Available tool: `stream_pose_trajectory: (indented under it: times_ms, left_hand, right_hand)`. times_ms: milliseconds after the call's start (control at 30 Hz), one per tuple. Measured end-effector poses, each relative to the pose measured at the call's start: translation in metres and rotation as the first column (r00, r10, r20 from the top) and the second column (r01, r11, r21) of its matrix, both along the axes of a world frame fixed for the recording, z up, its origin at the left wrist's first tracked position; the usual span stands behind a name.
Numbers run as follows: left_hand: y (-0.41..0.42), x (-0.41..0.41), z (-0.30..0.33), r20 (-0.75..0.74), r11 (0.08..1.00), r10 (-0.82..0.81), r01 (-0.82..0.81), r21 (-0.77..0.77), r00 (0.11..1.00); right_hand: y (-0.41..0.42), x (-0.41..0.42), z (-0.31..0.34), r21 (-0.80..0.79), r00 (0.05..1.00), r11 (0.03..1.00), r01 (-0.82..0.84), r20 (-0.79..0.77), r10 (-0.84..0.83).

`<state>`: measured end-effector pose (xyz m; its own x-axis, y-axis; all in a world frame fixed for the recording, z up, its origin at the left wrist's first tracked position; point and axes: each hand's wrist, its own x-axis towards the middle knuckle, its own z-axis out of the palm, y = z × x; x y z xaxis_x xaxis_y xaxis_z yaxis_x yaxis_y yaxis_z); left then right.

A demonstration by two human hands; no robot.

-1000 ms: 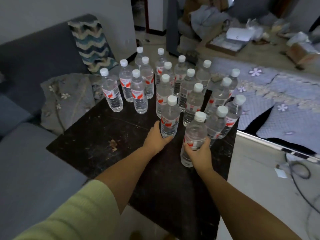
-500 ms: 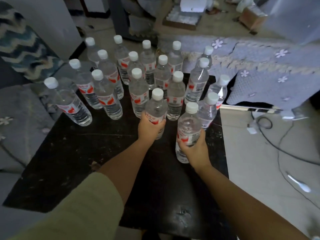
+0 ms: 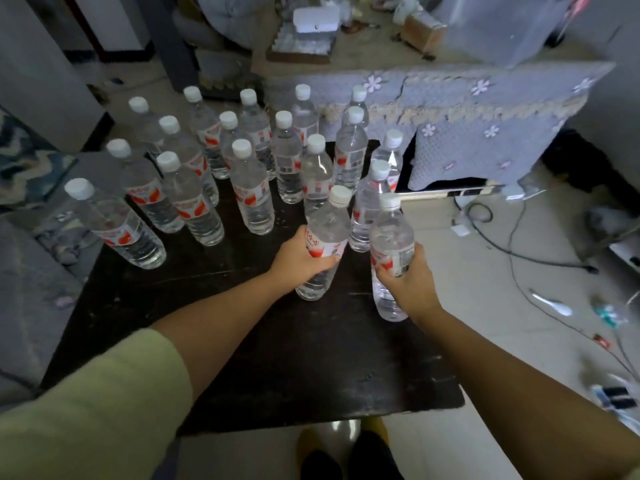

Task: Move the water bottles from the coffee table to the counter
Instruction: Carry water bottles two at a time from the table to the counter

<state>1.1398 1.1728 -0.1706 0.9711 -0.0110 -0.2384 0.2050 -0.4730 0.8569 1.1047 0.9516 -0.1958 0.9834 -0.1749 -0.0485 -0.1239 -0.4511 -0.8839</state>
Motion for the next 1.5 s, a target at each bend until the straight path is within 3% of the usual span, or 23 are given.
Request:
stream_pose_trajectory:
  times_ms: [100, 300, 467, 967, 1200, 1500]
  left_hand:
    - [-0.030, -0.001, 0.016, 0.016, 0.989, -0.149, 0.149, -0.016, 0.989]
    - [-0.128, 0.008, 0.040, 0.016, 0.963, -0.260, 0.260, -0.067, 0.965]
    - [-0.213, 0.016, 0.047, 0.009, 0.935, -0.356, 0.356, 0.010, 0.935]
    - [-0.541, -0.042, 0.070, 0.024, 0.857, -0.516, 0.516, 0.001, 0.856]
    - [-0.669, -0.108, 0.070, -0.007, 0.688, -0.726, 0.726, -0.006, 0.688]
    - [-0.798, -0.151, 0.053, -0.058, 0.475, -0.878, 0.880, 0.033, 0.476]
  right_hand:
    - [-0.031, -0.008, 0.015, -0.015, 0.990, 0.990, 0.140, 0.030, -0.139]
    - [-0.118, -0.036, 0.044, 0.017, 0.922, 0.924, 0.382, 0.059, -0.383]
    - [-0.200, -0.071, 0.054, 0.055, 0.842, 0.843, 0.536, 0.035, -0.538]
    - [-0.477, -0.200, 0.074, -0.043, 0.583, 0.582, 0.812, 0.040, -0.811]
    - [-0.552, -0.279, 0.070, -0.012, 0.369, 0.369, 0.930, 0.030, -0.929]
    - [-0.621, -0.344, 0.059, 0.012, 0.178, 0.178, 0.984, -0.002, -0.984]
